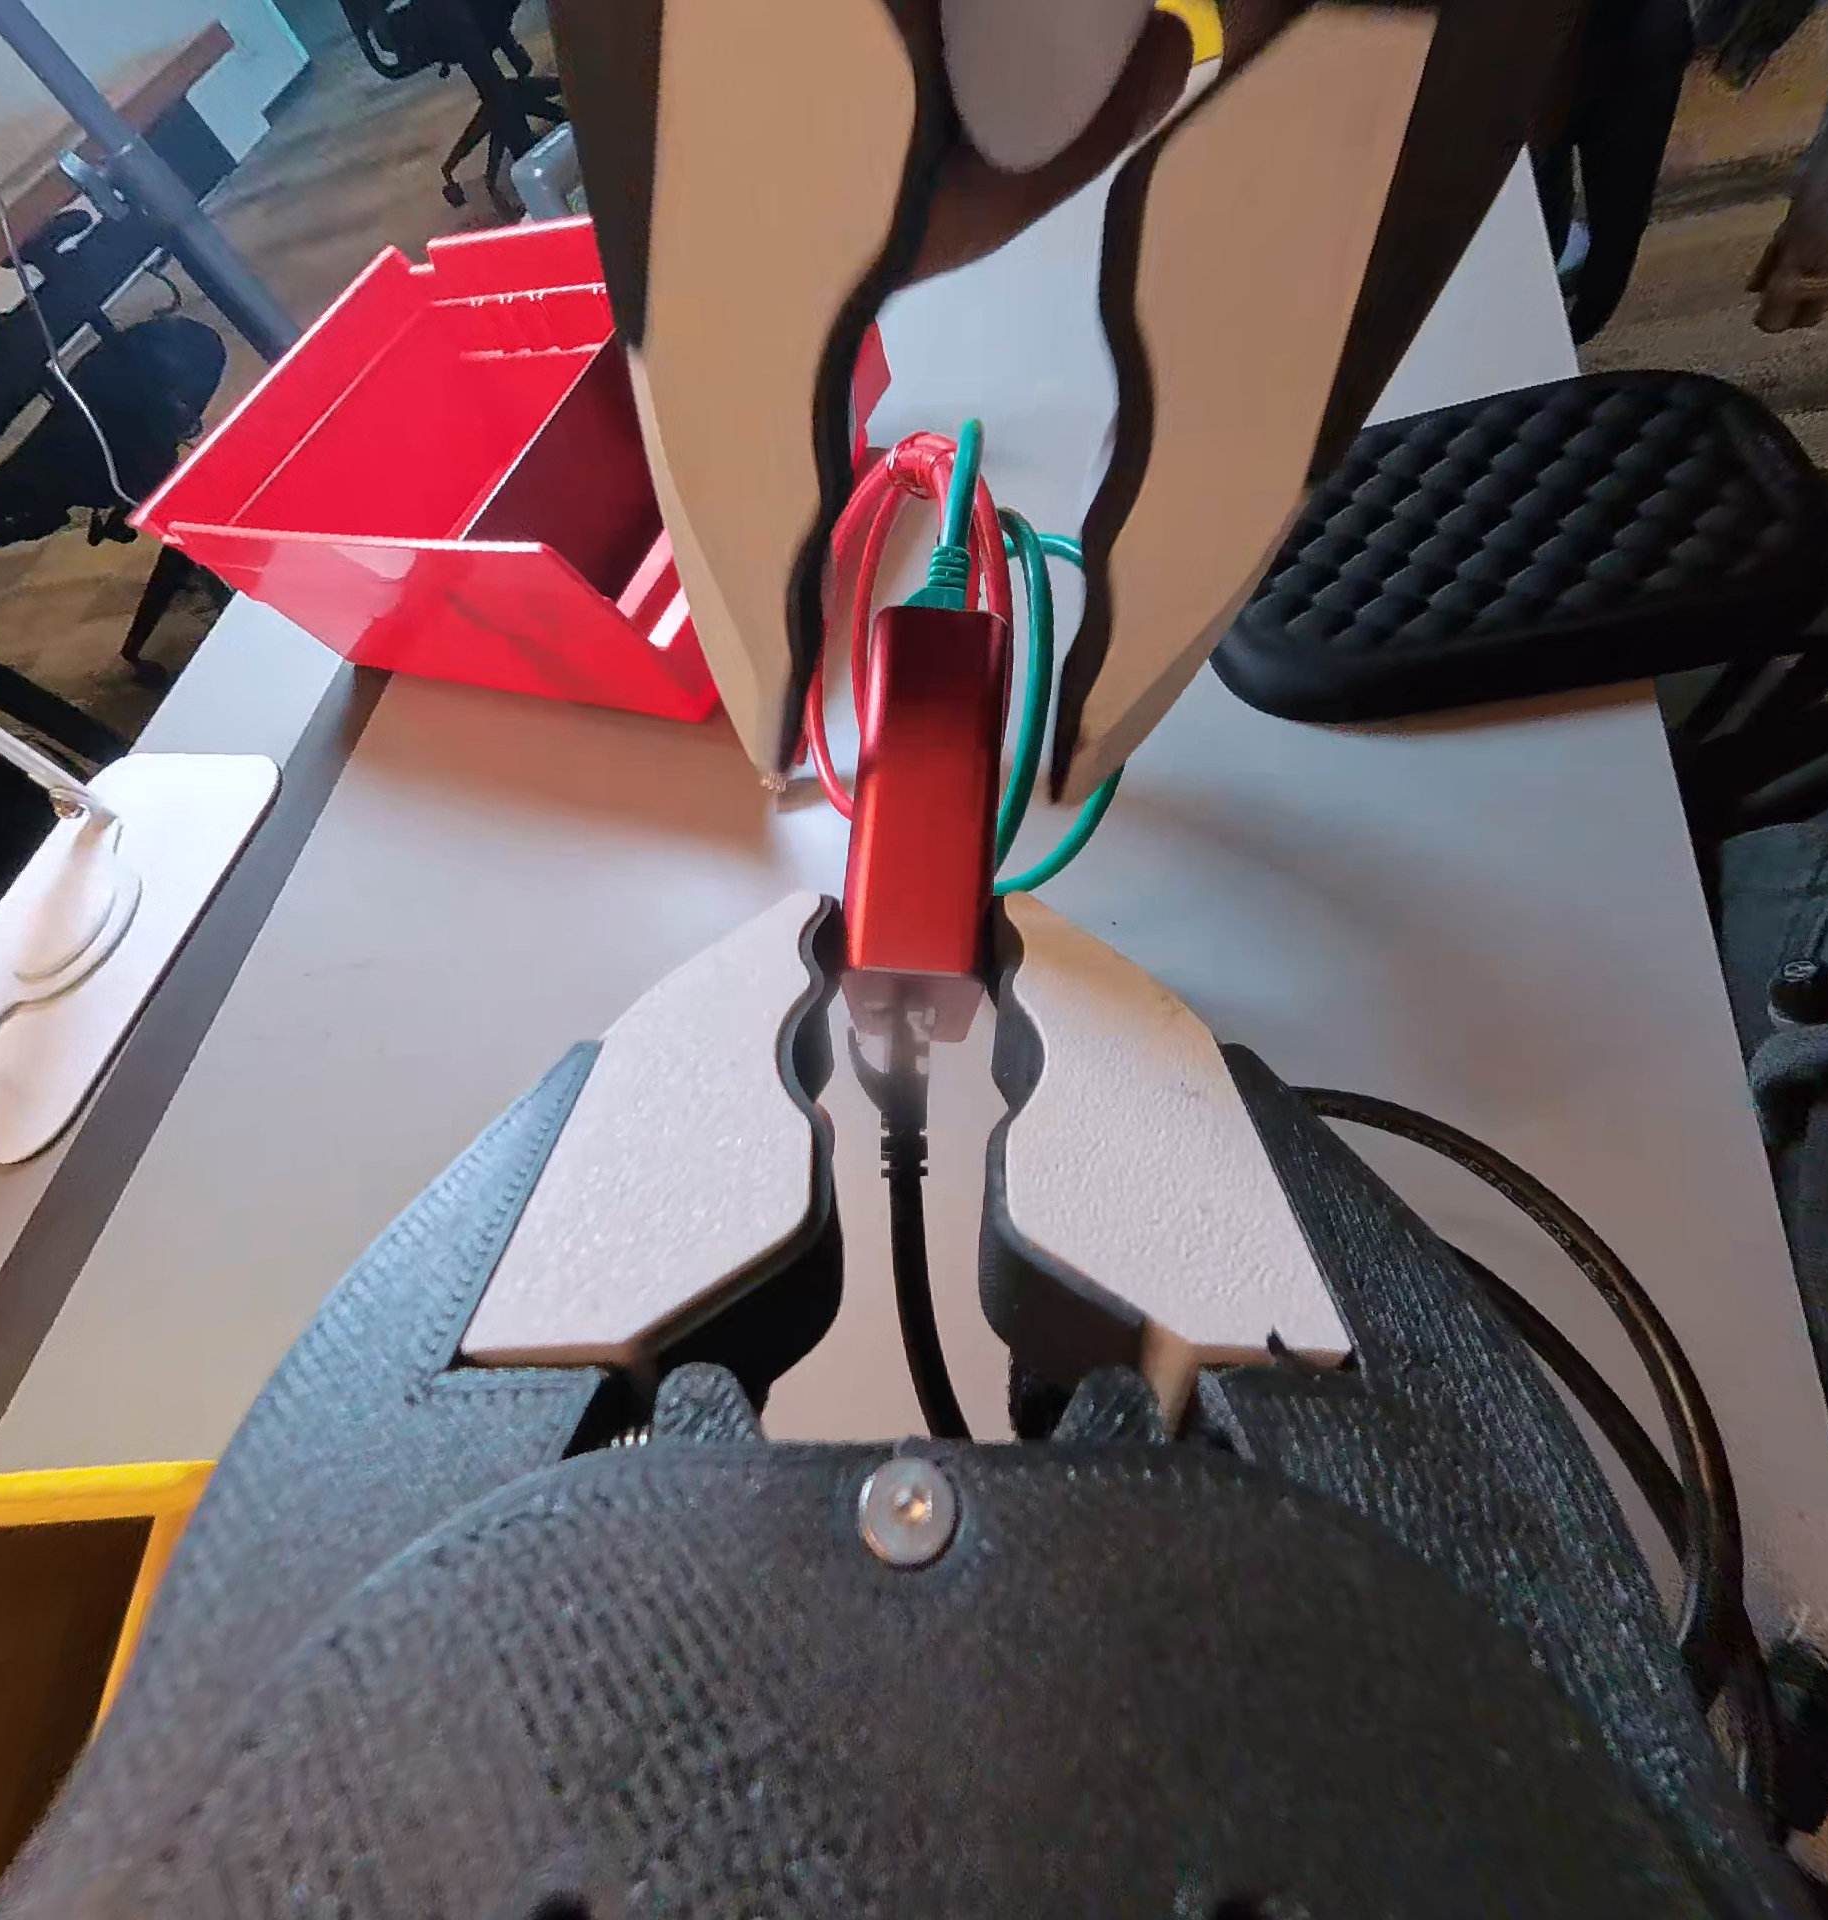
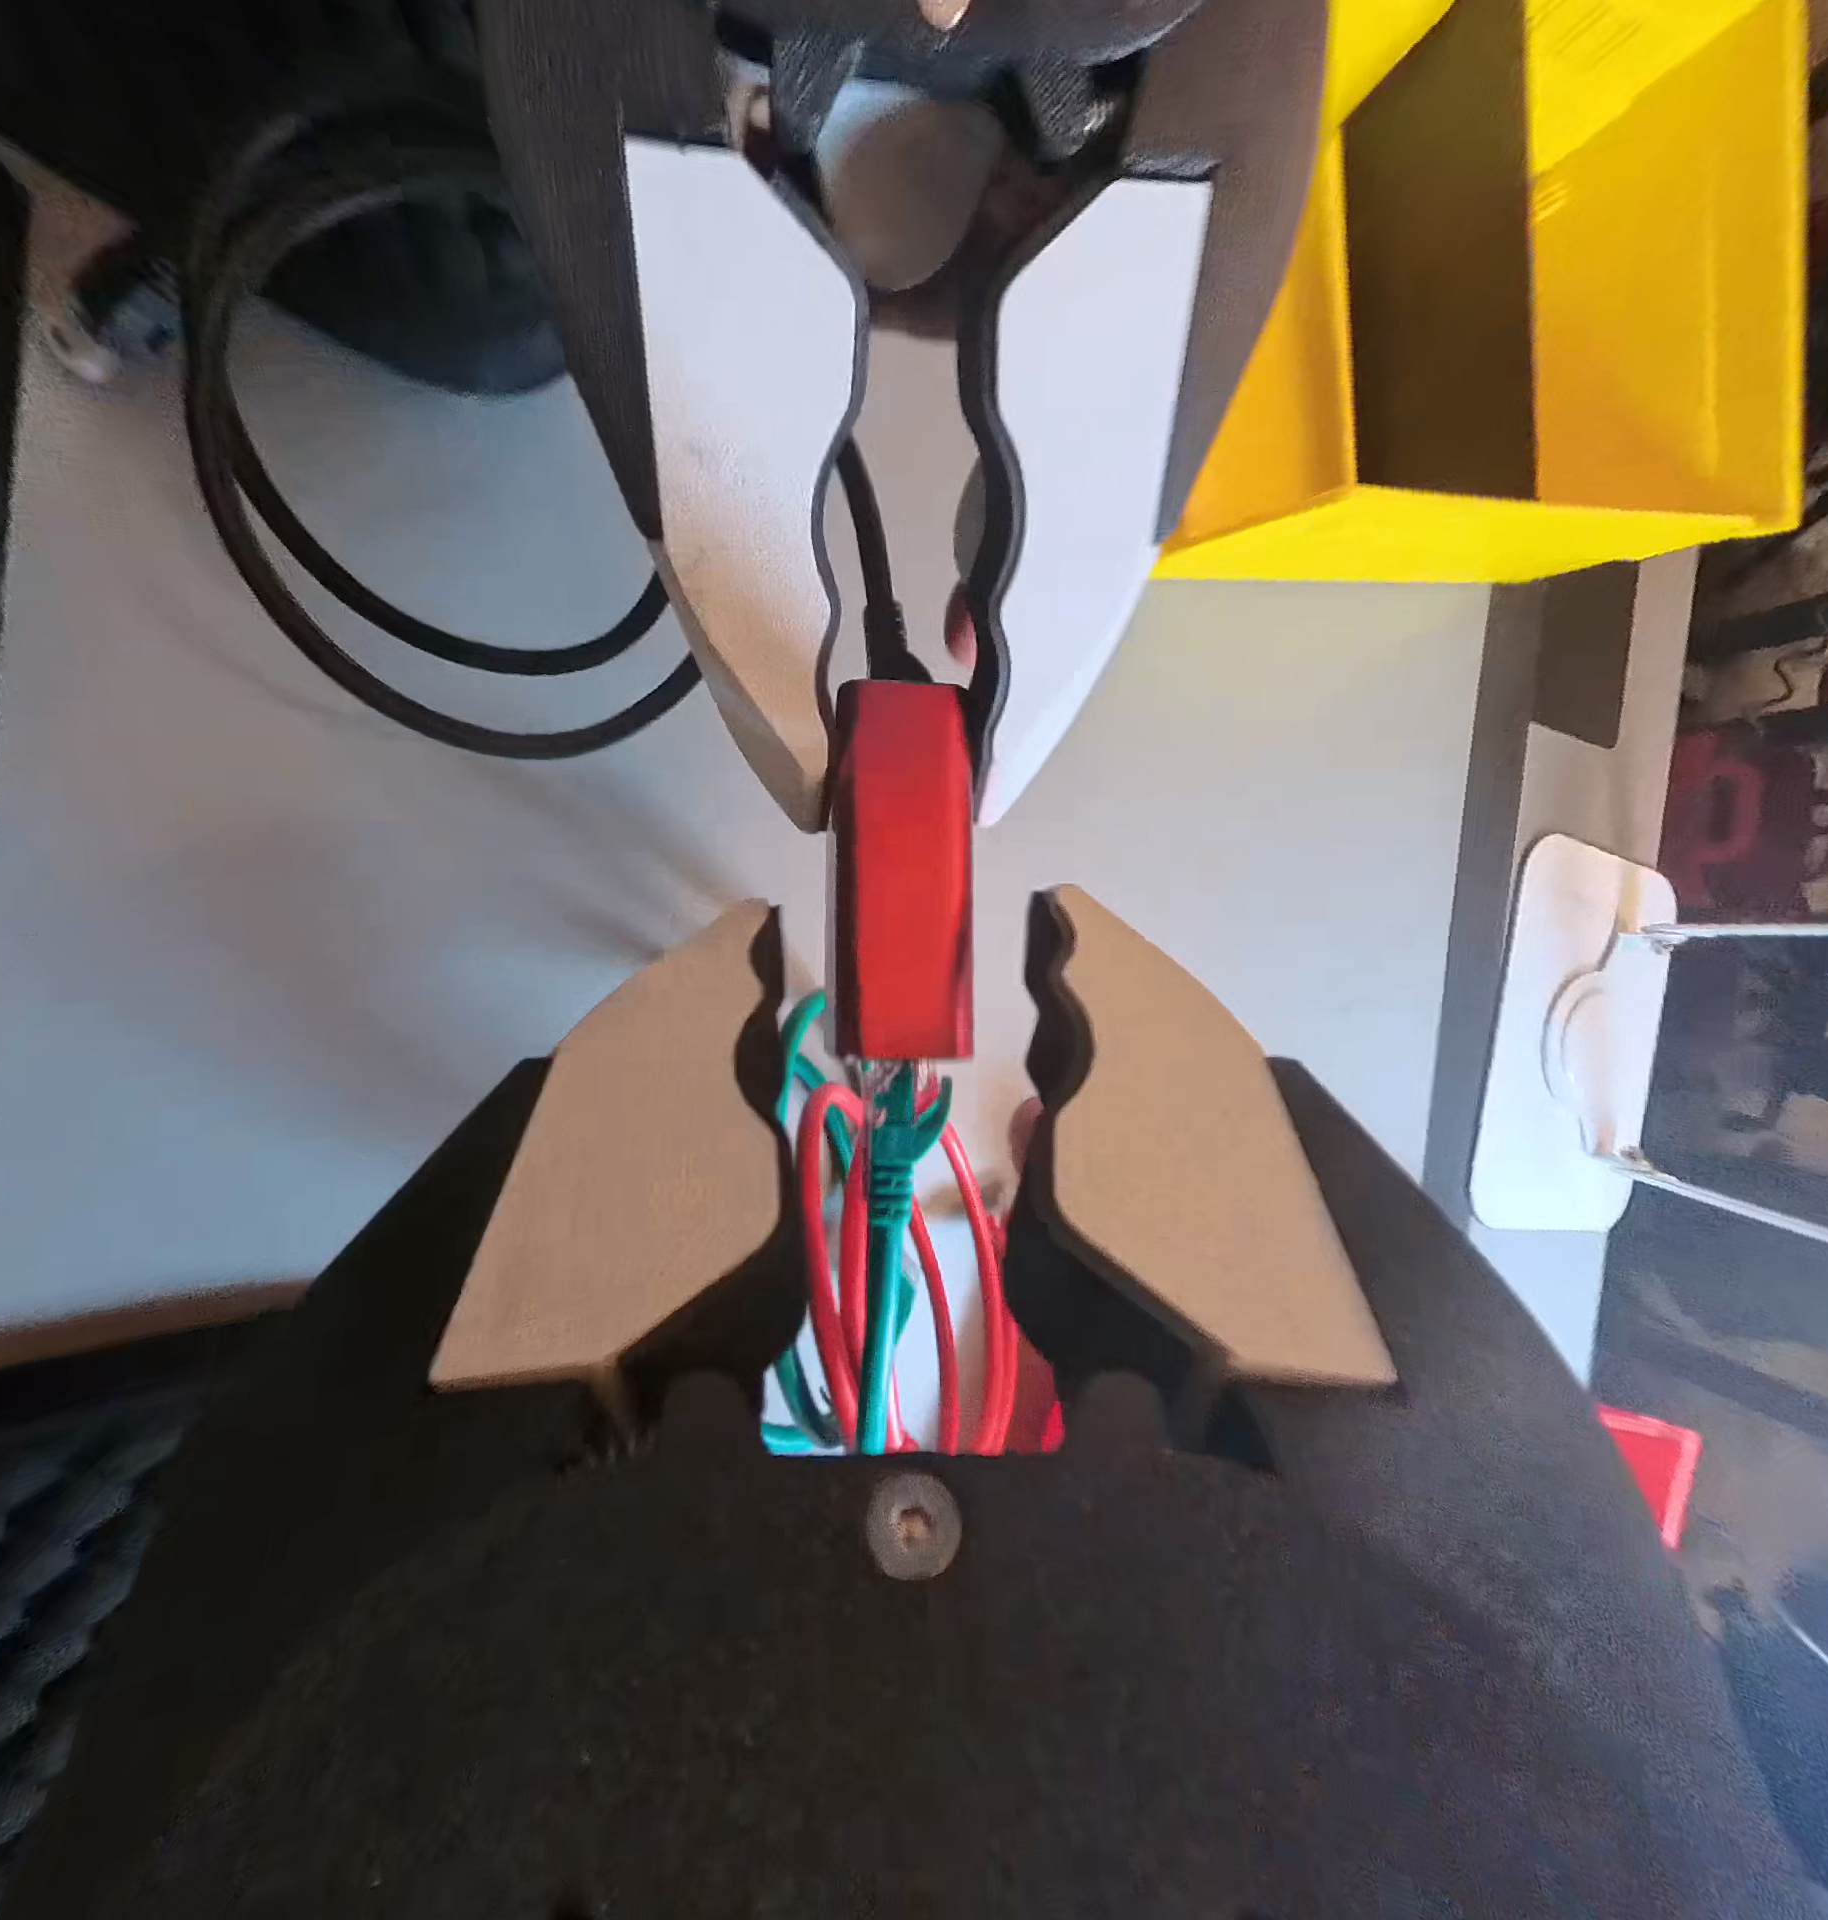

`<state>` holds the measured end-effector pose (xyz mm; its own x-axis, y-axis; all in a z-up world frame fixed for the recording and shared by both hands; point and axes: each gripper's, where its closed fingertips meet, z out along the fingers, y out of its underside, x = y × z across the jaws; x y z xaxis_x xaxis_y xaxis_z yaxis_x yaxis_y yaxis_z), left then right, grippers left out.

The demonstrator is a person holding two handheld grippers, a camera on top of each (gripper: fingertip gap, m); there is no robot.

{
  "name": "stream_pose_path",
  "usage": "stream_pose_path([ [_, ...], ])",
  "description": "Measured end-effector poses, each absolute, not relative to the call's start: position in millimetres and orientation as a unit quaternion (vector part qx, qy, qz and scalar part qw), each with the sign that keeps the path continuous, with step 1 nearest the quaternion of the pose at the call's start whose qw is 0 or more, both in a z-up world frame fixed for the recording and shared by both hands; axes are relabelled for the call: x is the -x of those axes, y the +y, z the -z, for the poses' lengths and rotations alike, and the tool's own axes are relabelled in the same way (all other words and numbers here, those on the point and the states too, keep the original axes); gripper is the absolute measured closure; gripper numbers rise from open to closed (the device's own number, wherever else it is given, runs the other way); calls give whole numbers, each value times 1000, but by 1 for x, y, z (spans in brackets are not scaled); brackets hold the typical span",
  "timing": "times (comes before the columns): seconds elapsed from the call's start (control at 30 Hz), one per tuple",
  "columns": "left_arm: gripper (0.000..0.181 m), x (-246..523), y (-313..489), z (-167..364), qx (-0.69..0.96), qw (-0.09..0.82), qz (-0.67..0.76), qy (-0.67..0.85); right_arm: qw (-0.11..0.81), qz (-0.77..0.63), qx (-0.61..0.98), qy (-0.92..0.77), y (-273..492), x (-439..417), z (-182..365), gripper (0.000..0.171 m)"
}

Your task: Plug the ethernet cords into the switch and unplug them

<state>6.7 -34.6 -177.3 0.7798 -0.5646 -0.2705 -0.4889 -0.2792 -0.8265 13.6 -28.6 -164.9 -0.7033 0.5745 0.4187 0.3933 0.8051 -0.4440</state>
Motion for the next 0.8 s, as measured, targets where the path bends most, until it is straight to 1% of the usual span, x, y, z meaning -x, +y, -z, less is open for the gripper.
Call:
stream_pose_path([
  [0.03, 154, -8, -34, 176, 797, 503, 36, 332, 276, -143, 261, -914, -28, -12, 170, 142],
  [0.07, 154, -8, -35, 177, 798, 500, 30, 335, 270, -130, 250, -921, -29, -12, 173, 144],
  [0.13, 153, -8, -36, 168, 779, 534, 38, 325, 266, -127, 238, -926, -29, -11, 166, 144],
  [0.23, 135, 12, -41, 125, 739, 621, 93, 244, 272, -124, 246, -922, -13, -9, 138, 145],
  [0.3, 132, 38, -49, 91, 691, 689, 126, 179, 292, -118, 262, -912, 5, -5, 113, 145],
  [0.37, 134, 72, -59, 65, 645, 744, 135, 107, 314, -106, 278, -902, 26, -2, 82, 144],
  [0.47, 140, 127, -78, 46, 586, 805, 92, 5, 357, -95, 305, -878, 57, 2, 30, 144],
  [0.57, 145, 152, -88, 48, 569, 816, 92, -38, 432, -88, 316, -840, 89, 11, -26, 145],
  [0.67, 146, 153, -79, 64, 589, 802, 97, -36, 499, -110, 336, -791, 125, 23, -69, 145],
  [0.73, 146, 145, -67, 79, 615, 783, 94, -20, 538, -128, 348, -757, 154, 32, -85, 145],
  [0.8, 146, 134, -55, 93, 641, 763, 87, 1, 573, -156, 351, -725, 183, 40, -89, 145],
])
